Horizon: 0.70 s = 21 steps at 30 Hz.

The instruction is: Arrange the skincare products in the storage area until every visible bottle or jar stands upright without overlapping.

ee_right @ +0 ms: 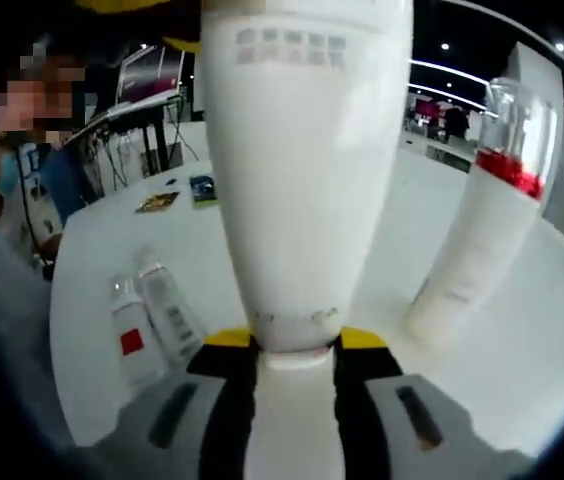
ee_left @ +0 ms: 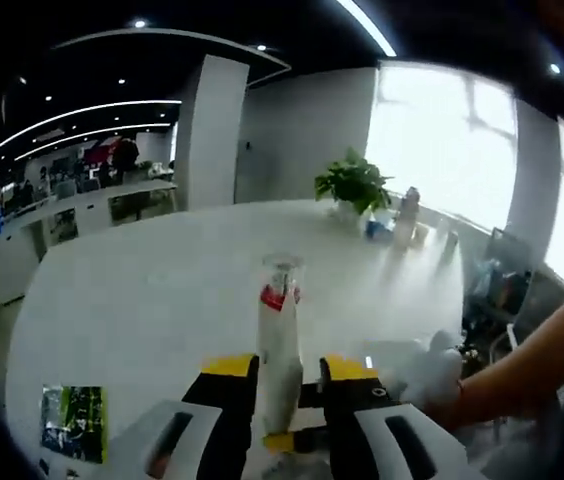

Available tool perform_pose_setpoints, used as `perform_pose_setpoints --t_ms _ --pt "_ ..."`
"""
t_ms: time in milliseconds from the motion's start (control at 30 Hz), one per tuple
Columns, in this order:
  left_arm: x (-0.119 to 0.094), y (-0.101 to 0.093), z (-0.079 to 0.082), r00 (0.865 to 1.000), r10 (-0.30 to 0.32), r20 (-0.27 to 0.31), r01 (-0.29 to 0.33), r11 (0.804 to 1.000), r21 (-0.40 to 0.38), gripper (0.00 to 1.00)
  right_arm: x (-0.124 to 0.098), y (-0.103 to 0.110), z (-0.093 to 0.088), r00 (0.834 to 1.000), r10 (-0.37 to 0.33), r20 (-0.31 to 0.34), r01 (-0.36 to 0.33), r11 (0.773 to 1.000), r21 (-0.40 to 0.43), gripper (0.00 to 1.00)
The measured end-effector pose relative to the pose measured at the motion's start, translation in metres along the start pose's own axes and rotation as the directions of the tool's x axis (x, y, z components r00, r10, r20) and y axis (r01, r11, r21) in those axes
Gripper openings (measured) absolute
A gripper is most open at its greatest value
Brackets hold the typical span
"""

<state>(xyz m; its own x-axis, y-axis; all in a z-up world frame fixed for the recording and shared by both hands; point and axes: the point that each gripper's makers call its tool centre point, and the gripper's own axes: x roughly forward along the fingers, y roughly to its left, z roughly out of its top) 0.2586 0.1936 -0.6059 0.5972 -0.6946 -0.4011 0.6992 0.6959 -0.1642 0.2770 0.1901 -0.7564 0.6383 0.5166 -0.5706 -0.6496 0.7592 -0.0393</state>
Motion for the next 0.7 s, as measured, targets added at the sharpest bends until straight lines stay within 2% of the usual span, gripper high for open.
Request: perform_pose_setpoints --t_ms 67,133,167,200,233,267,300,367,467,567,700 --pt "-0.008 0.004 -0.006 1.000 0.022 0.004 -0.022 1.000 -0.016 0.31 0.000 0.000 0.000 1.000 0.000 0.001 0.000 1.000 0.007 0.29" --pt "-0.016 0.014 -0.011 0.997 0.081 0.021 -0.080 0.997 -0.021 0.31 0.001 0.000 -0.001 1.000 -0.007 -0.004 0.007 1.000 0.013 0.29" --pt "-0.023 0.021 -0.015 0.992 0.119 0.046 -0.118 0.993 -0.027 0.31 0.001 0.000 -0.001 1.000 -0.011 -0.005 0.011 1.000 0.011 0.29" --pt "-0.025 0.023 -0.016 0.990 0.130 0.054 -0.129 0.991 -0.030 0.30 0.001 0.000 -0.001 1.000 -0.013 -0.005 0.013 1.000 0.010 0.29" --pt "-0.033 0.031 -0.022 0.982 0.170 0.083 -0.166 0.985 -0.053 0.29 0.002 0.000 -0.002 1.000 -0.025 -0.006 0.025 1.000 0.012 0.29" --pt "-0.035 0.033 -0.025 0.980 0.178 0.087 -0.173 0.983 -0.062 0.29 0.002 0.000 -0.002 0.999 -0.032 -0.006 0.032 0.999 0.015 0.29" --pt "-0.040 0.041 -0.035 0.976 0.202 0.081 -0.193 0.976 -0.102 0.28 0.003 -0.002 -0.002 0.999 -0.046 -0.006 0.046 0.999 0.022 0.29" --pt "-0.043 0.048 -0.049 0.975 0.219 0.043 -0.211 0.966 -0.147 0.28 0.004 -0.005 -0.001 0.997 -0.083 0.000 0.083 0.996 0.034 0.29" --pt "-0.044 0.058 -0.050 0.970 0.241 0.033 -0.233 0.960 -0.156 0.27 0.006 -0.011 0.000 0.991 -0.131 0.001 0.131 0.990 0.056 0.29" --pt "-0.045 0.067 -0.046 0.961 0.270 0.065 -0.254 0.950 -0.184 0.27 0.010 -0.024 0.003 0.980 -0.201 -0.011 0.201 0.976 0.083 0.29" --pt "-0.042 0.066 -0.050 0.963 0.267 0.045 -0.253 0.945 -0.206 0.27 0.015 -0.034 0.005 0.970 -0.241 -0.022 0.242 0.965 0.102 0.29"
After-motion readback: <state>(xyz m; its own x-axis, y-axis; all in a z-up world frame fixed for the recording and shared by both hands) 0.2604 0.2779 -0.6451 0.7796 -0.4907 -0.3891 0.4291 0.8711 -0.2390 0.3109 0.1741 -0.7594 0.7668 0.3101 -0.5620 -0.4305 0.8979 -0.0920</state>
